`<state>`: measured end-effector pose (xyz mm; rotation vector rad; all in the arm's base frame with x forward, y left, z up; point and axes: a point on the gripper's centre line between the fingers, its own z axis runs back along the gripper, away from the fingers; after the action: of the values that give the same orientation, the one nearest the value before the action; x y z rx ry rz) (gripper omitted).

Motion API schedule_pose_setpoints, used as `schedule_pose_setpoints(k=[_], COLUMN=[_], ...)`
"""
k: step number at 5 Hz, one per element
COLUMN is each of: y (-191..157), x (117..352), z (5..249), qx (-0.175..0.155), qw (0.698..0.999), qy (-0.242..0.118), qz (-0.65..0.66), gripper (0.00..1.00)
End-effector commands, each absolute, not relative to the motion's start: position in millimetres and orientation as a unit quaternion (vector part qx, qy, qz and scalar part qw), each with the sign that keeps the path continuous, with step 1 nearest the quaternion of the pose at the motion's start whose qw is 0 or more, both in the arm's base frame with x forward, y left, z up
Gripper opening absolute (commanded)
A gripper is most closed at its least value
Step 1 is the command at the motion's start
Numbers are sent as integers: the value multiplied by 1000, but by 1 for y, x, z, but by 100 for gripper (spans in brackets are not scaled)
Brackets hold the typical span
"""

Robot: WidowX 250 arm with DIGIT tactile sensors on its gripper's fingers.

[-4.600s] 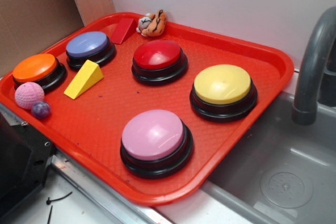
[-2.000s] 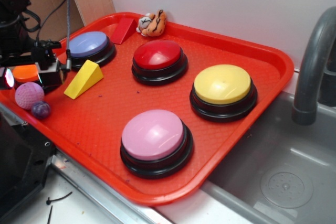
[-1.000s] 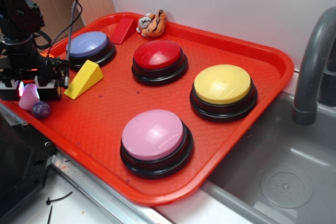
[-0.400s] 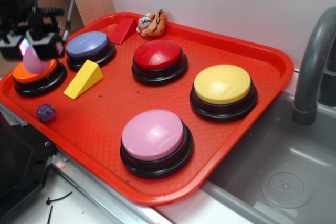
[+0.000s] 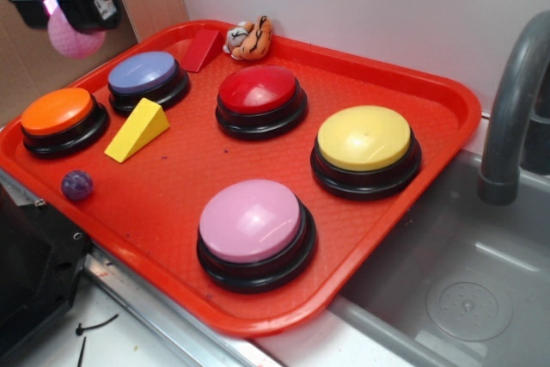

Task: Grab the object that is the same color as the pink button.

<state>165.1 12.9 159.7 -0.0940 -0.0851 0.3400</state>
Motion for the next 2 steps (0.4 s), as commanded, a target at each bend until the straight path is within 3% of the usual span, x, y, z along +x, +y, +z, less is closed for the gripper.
schedule_pose_setpoints(k=[1,2], y=[-3,-3], x=[184,184], z=[174,174], qx=[-13,-13], qw=[987,987], qy=[-78,-78], qz=[141,141], gripper=[0,100])
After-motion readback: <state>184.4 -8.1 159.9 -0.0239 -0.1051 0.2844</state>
